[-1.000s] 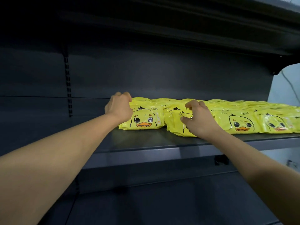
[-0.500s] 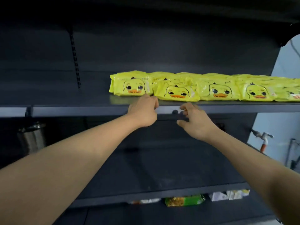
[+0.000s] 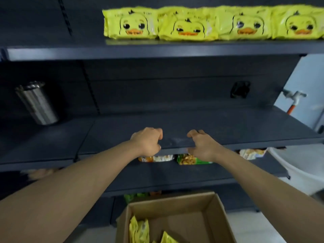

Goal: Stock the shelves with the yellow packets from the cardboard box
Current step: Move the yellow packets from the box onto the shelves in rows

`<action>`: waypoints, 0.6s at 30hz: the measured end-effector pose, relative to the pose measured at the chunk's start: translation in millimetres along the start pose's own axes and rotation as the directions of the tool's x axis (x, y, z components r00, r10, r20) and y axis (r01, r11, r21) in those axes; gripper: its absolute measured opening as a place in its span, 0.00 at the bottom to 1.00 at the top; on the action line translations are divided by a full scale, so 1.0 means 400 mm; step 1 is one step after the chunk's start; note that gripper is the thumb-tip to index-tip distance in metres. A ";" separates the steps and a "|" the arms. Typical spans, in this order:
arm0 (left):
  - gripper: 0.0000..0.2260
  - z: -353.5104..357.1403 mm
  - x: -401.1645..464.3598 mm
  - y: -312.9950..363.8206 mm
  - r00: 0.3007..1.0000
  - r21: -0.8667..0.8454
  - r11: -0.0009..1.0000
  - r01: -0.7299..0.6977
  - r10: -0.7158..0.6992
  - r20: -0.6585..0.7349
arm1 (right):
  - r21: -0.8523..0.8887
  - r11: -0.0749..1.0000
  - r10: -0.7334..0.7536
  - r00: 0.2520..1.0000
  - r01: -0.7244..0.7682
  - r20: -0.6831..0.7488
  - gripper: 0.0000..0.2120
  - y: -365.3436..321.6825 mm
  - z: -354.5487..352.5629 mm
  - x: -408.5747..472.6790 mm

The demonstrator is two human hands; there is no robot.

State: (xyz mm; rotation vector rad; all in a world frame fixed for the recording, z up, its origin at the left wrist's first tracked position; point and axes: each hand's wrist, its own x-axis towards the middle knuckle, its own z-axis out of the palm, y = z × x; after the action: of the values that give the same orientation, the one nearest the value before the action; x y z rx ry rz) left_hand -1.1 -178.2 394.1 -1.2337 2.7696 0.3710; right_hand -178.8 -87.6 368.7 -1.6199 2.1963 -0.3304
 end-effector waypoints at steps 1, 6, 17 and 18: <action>0.14 0.030 0.004 -0.013 0.999 -0.003 1.000 0.005 -0.004 0.039 | -0.001 1.000 0.014 1.000 -0.014 0.028 0.27 0.013 0.030 0.002; 0.14 0.188 0.028 -0.094 0.976 -0.082 0.996 0.015 0.003 0.216 | -0.019 0.996 0.089 0.986 -0.087 0.140 0.30 0.060 0.193 0.016; 0.10 0.554 0.037 -0.280 0.867 -0.123 0.992 0.029 0.036 0.498 | -0.044 0.942 0.327 0.876 -0.334 0.353 0.22 0.104 0.557 -0.038; 0.10 0.576 0.034 -0.285 0.863 -0.125 0.992 0.030 0.038 0.504 | -0.045 0.936 0.340 0.865 -0.348 0.369 0.22 0.113 0.580 -0.052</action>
State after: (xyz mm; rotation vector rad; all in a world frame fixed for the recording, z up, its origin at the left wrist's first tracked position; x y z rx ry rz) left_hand 69.9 -202.6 147.8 -0.9728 2.3220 0.7639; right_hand -110.0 -44.7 145.8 -1.1284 2.1138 0.0544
